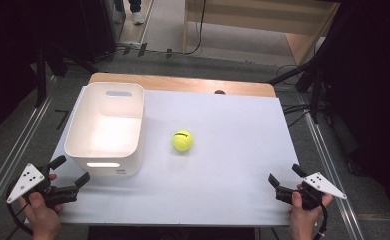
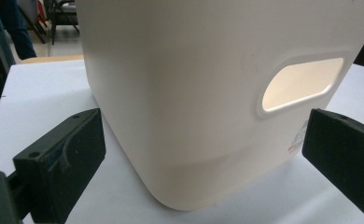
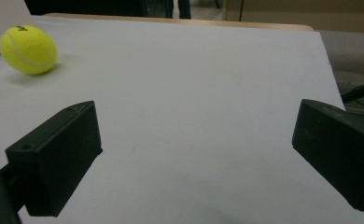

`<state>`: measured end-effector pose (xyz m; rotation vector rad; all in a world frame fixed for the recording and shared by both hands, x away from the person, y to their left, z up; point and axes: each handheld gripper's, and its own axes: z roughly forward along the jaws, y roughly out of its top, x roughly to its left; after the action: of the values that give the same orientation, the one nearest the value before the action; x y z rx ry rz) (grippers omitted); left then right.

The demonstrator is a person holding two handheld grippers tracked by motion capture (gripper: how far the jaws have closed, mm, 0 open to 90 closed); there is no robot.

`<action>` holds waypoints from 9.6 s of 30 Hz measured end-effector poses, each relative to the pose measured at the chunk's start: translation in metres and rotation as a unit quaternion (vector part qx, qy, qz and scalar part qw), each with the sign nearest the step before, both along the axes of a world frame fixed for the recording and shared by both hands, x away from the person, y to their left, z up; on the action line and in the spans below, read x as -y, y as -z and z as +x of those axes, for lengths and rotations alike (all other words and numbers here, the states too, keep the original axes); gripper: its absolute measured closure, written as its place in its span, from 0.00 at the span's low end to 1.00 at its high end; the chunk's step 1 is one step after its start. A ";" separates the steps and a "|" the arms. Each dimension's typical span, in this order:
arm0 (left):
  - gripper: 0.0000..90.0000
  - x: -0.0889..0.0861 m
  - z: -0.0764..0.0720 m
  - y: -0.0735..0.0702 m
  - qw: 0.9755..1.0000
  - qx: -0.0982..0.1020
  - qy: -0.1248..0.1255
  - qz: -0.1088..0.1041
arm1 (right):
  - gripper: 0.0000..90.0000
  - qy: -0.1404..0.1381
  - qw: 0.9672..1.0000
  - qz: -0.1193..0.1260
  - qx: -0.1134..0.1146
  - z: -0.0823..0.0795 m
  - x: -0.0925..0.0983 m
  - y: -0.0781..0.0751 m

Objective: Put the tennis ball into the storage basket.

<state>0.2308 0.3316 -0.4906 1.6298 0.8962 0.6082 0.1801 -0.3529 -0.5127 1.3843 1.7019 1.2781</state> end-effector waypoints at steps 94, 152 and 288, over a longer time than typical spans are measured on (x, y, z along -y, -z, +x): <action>0.00 0.002 -0.001 0.003 1.000 0.001 0.000 0.002 | 0.00 -0.176 0.978 -0.084 -0.079 0.099 -0.085 -0.078; 0.00 0.002 -0.001 0.002 1.000 0.001 0.004 -0.001 | 0.00 -0.256 0.945 -0.144 -0.148 0.156 -0.158 -0.095; 0.00 0.002 0.000 0.002 1.000 0.000 0.011 -0.005 | 0.21 -0.336 0.872 -0.215 -0.284 0.222 -0.265 -0.045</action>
<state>0.2305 0.3296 -0.4924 1.6294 0.8778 0.5878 0.4019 -0.0882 -0.4682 0.9620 2.8429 0.7214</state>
